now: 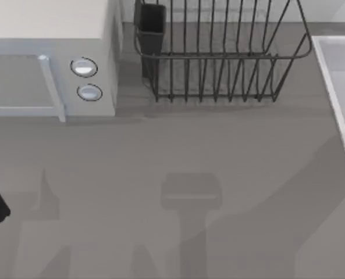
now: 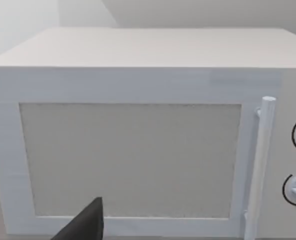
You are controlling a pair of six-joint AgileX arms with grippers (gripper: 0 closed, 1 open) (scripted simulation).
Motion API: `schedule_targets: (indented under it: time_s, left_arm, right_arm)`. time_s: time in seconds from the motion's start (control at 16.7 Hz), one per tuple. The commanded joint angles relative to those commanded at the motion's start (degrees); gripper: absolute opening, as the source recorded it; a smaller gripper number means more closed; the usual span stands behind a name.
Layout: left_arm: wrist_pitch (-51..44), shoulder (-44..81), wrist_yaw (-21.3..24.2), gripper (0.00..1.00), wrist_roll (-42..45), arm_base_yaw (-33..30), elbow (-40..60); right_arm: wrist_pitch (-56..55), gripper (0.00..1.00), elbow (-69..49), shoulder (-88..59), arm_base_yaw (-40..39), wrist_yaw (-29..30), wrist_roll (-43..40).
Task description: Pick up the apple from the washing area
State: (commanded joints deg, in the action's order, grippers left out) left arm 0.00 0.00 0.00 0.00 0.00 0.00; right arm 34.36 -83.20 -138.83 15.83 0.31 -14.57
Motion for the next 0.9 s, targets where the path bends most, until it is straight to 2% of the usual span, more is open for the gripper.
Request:
schedule_targets:
  time_s: [0.3,0.78,0.9]
  left_arm:
    - [0.00,0.00,0.00,1.00,0.00,0.00,0.00]
    - [0.00,0.00,0.00,1.00,0.00,0.00,0.00]
    - [0.00,0.00,0.00,1.00,0.00,0.00,0.00]
  right_arm:
    - [0.00,0.02,0.00,0.00,0.00,0.00,0.00]
    - [0.00,0.00,0.00,0.00,0.00,0.00,0.00]
    - [1.86,0.00,-1.09,3.75,-0.13,-0.79,0.40]
